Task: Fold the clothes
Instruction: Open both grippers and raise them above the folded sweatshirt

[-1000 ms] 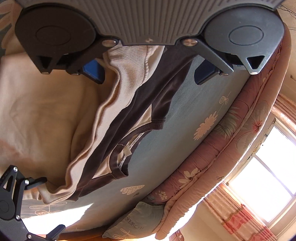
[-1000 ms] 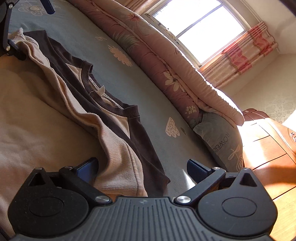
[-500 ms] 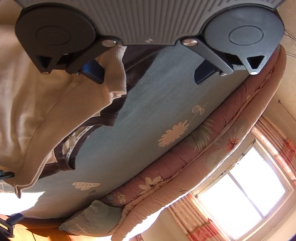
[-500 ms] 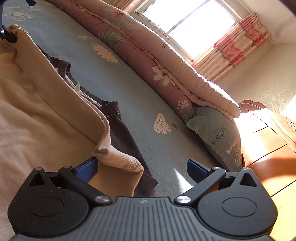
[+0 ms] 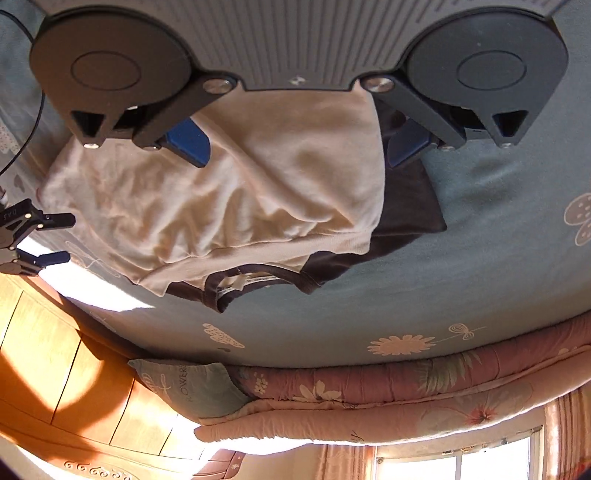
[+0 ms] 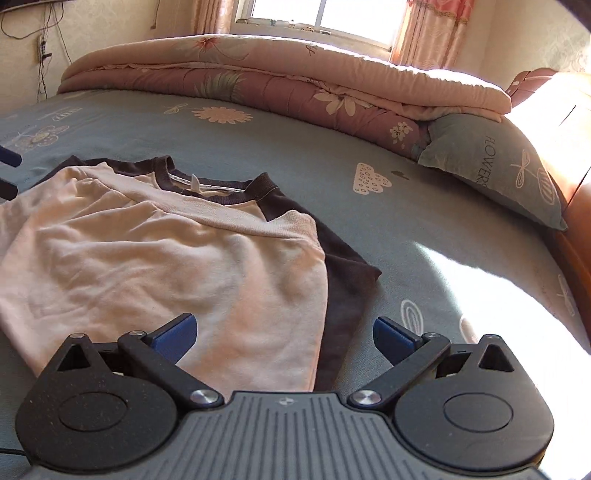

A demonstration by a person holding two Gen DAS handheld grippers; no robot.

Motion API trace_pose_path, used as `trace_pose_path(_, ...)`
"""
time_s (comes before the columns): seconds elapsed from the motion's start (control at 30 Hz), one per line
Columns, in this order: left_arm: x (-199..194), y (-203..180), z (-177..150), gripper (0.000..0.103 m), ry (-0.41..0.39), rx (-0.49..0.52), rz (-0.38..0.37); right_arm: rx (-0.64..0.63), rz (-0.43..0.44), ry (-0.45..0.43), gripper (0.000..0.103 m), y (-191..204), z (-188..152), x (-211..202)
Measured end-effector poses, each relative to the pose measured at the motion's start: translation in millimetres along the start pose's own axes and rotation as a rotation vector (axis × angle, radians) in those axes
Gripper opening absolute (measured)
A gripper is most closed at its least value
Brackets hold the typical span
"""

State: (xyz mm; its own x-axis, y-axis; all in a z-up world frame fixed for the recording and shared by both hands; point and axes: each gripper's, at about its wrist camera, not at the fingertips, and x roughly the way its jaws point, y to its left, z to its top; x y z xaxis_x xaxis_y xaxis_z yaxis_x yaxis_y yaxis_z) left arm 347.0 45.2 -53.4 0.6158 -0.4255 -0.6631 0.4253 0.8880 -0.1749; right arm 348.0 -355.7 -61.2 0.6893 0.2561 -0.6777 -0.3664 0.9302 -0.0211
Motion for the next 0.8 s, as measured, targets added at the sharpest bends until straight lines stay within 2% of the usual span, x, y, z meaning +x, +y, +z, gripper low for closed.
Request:
trace_pose_path(0.07,-3,-5,-10,0.102,-0.001,-0.034,-0.048,0.083,0.142,-0.003,0.103,3,-10,-8)
trace_pose_path(0.13,-1,-5,-17,0.102,0.004,-0.078,-0.048,0.134,0.202,-0.005,0.103,10,-17,-10)
trace_pose_path(0.2,-1,1,-25,0.098,0.009,-0.138,-0.036,0.184,0.219,-0.004,0.103,13,-25,-11)
trace_pose_path(0.23,-4,5,-29,0.094,0.003,-0.164,-0.028,0.215,0.227,-0.001,0.103,13,-29,-12)
trace_pose_path(0.3,-13,11,-37,0.076,-0.016,-0.197,-0.018,0.26,0.259,0.0,0.103,10,-36,-19)
trace_pose_path(0.33,-18,15,-41,0.074,-0.029,-0.21,-0.006,0.271,0.274,-0.004,0.1,8,-40,-25)
trace_pose_path(0.37,-22,17,-44,0.073,-0.032,-0.221,0.008,0.272,0.271,-0.004,0.099,8,-43,-29)
trace_pose_path(0.4,-25,21,-48,0.072,-0.03,-0.232,0.022,0.269,0.247,0.003,0.092,5,-45,-32)
trace_pose_path(0.43,-27,23,-51,0.072,-0.03,-0.235,0.039,0.266,0.221,0.011,0.081,2,-47,-36)
trace_pose_path(0.53,-28,25,-61,0.072,-0.026,-0.234,0.062,0.302,0.175,0.019,0.068,-12,-55,-43)
trace_pose_path(0.7,-24,22,-78,0.072,-0.012,-0.232,0.068,0.298,0.085,0.012,0.067,-26,-70,-43)
trace_pose_path(0.8,-31,18,-83,0.069,-0.067,-0.222,0.048,0.303,0.064,0.021,0.067,-30,-79,-36)
